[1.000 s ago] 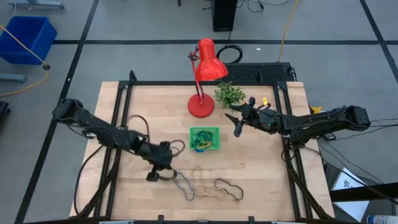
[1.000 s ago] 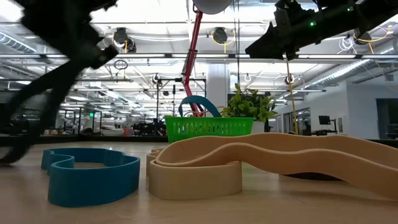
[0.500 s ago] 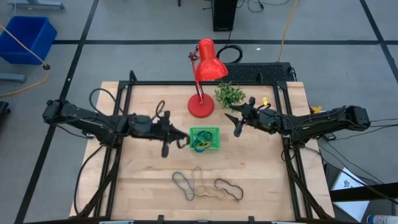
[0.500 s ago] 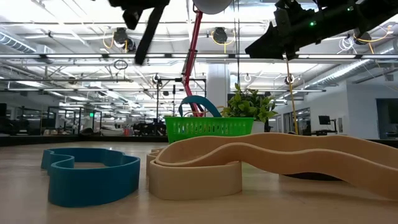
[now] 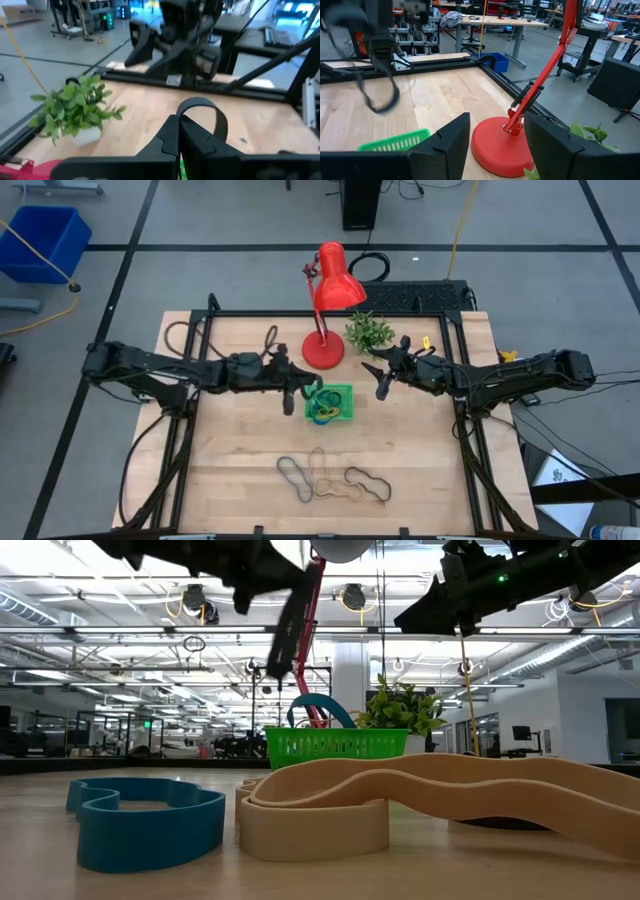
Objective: Pick and place rubber bands into bin
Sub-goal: Put the left black rubber band into the green bin
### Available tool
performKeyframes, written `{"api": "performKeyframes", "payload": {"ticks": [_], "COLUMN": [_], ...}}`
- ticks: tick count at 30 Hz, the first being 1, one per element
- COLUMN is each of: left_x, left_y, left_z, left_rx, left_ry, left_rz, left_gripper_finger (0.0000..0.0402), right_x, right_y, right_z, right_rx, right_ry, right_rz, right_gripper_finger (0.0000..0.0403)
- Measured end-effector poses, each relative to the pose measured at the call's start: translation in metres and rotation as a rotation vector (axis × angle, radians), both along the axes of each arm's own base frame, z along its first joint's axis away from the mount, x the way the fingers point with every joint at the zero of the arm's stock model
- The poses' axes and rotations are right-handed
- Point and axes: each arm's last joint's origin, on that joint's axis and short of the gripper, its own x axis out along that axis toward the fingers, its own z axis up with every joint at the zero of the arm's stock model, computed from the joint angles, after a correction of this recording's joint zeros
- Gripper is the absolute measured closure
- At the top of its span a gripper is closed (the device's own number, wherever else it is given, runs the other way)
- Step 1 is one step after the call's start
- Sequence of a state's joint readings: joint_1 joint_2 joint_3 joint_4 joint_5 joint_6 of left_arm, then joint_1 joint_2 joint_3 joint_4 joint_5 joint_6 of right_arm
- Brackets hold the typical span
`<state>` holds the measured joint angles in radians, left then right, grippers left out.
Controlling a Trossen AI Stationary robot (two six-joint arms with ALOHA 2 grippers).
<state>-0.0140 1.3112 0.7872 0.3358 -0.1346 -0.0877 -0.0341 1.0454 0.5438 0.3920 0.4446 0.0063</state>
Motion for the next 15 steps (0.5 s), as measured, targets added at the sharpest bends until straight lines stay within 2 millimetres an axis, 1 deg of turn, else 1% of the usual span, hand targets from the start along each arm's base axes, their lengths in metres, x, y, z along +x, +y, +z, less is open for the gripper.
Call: {"api": "performKeyframes", "payload": {"ticks": [6,8,15], "left_x": [0.020,0.027,0.041], "left_y": [0.005,0.006,0.008], "left_z": [-0.030,-0.040,-0.081], "left_rx": [-0.004,-0.004,-0.055], "left_ry": [0.071,0.086,0.211], "left_rz": [0.015,0.019,0.041], "left_gripper_finger": [0.0391,0.0395,0.0392], "right_x": [0.000,0.000,0.000], "right_y": [0.000,0.000,0.000], "right_z": [0.000,0.000,0.000], "right_rx": [0.000,0.000,0.000], "right_ry": [0.000,0.000,0.001], "right_rz": [0.000,0.000,0.000], "right_gripper_finger": [0.0222,0.0222,0.0222]}}
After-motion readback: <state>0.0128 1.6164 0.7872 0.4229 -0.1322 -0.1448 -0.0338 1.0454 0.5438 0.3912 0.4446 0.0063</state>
